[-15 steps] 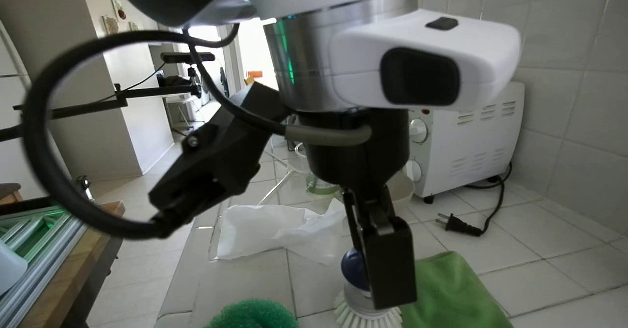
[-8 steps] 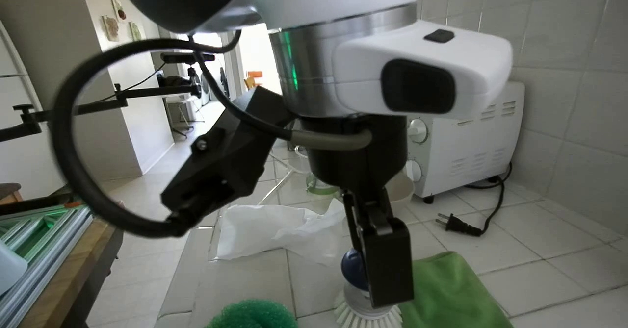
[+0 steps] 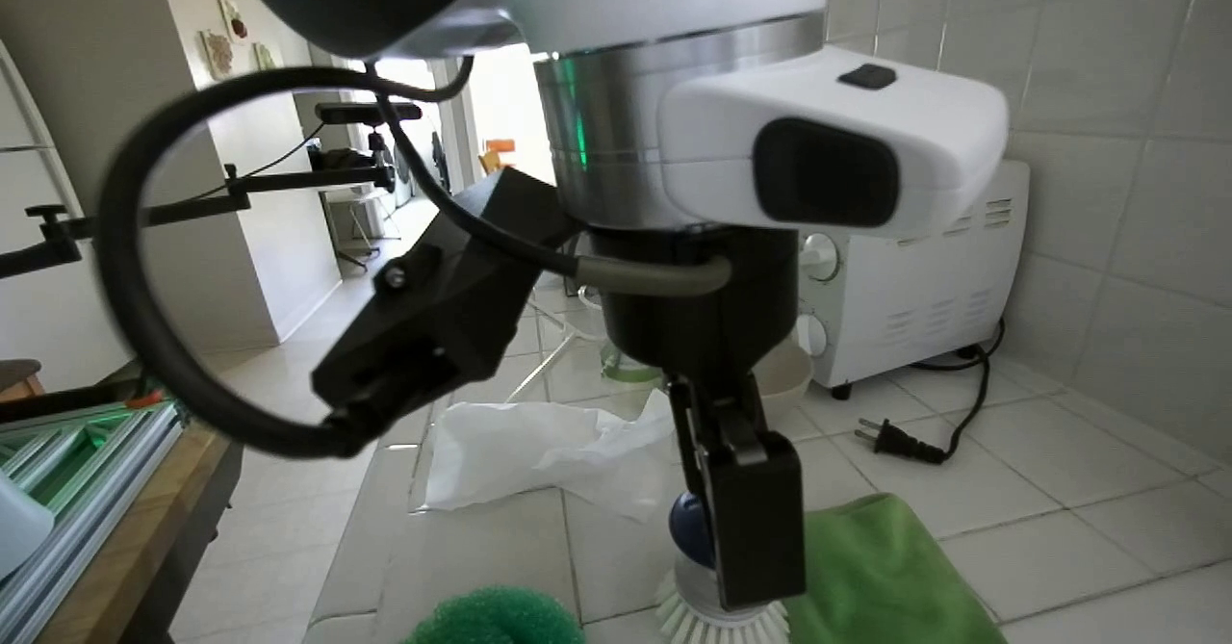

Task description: Put the blue object inside the plastic cup

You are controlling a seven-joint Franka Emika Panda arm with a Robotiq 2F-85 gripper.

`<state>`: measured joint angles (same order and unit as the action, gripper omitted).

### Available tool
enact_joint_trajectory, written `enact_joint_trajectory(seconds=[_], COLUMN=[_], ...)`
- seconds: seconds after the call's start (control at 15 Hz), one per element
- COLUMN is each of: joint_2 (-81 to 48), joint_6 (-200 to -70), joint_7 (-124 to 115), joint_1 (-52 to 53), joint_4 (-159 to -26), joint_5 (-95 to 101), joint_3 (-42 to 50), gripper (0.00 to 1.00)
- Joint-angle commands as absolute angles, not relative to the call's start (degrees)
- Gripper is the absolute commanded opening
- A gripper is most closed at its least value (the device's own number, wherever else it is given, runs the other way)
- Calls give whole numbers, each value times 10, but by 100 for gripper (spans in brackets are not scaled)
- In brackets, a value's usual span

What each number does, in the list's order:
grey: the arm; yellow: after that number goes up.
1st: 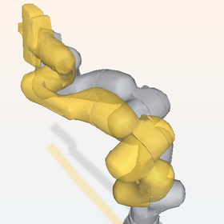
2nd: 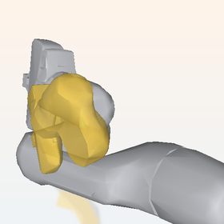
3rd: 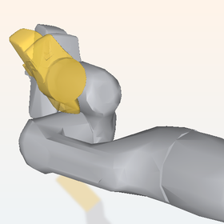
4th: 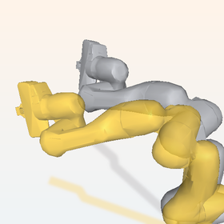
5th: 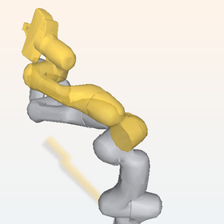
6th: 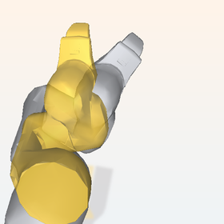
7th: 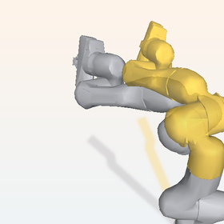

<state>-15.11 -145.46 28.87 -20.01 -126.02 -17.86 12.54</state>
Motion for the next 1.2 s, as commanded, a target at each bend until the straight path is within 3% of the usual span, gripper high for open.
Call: enact_joint_trajectory(seconds=[0.0, 0.07, 0.4, 0.73, 1.13], joint_2=[-160, -160, -162, -153, -56], joint_6=[-1438, -1439, -1439, -1436, -1407], joint_7=[274, 274, 273, 273, 279], joint_1=[-211, -211, -212, -211, -189], joint_4=[-1244, -1244, -1244, -1249, -1288], joint_5=[-160, -159, -158, -156, -124], joint_3=[119, 119, 119, 118, 115], gripper=[75, 72, 36, 35, 35])
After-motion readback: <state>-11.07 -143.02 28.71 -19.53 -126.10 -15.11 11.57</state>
